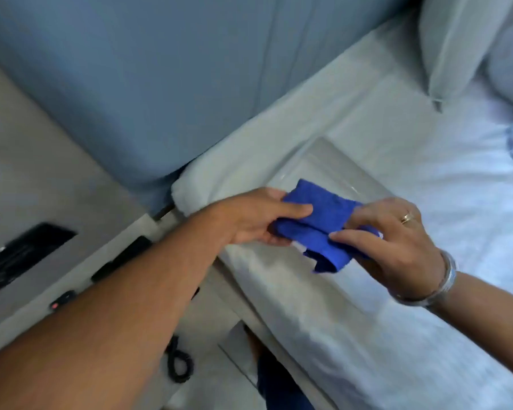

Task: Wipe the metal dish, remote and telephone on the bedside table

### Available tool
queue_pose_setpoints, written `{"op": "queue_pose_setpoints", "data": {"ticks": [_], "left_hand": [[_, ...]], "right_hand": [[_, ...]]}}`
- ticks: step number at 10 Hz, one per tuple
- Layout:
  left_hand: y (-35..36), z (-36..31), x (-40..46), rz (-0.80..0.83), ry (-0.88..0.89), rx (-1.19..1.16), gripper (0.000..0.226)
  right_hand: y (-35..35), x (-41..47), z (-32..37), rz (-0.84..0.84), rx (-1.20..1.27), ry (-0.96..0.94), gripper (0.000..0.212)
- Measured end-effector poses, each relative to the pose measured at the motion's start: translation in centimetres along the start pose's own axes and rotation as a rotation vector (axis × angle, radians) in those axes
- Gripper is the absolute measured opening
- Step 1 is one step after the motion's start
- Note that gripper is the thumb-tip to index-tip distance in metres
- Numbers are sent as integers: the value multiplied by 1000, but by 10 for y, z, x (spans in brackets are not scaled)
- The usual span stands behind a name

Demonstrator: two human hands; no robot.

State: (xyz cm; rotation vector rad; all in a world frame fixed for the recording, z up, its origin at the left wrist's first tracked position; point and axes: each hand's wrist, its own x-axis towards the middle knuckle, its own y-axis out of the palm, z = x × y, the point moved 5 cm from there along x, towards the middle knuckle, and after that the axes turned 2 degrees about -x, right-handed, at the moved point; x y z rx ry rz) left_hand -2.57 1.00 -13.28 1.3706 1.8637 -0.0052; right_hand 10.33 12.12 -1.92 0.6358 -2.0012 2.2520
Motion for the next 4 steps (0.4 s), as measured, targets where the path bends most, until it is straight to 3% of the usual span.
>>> {"op": "queue_pose_setpoints", "data": {"ticks": [1, 2, 3, 4], "left_hand": [[32, -42, 71, -211, 133, 415, 26], [43, -44, 103, -397, 122, 976, 36], [44, -37, 95, -704, 118, 1665, 46], [47, -36, 62, -796, 215, 1745, 35]], "right_hand": [[22, -41, -65, 251, -27, 179, 28], [66, -79, -87, 741, 10, 359, 52], [99, -92, -90, 1069, -23, 444, 62], [72, -60, -83, 962, -78, 374, 56]]}}
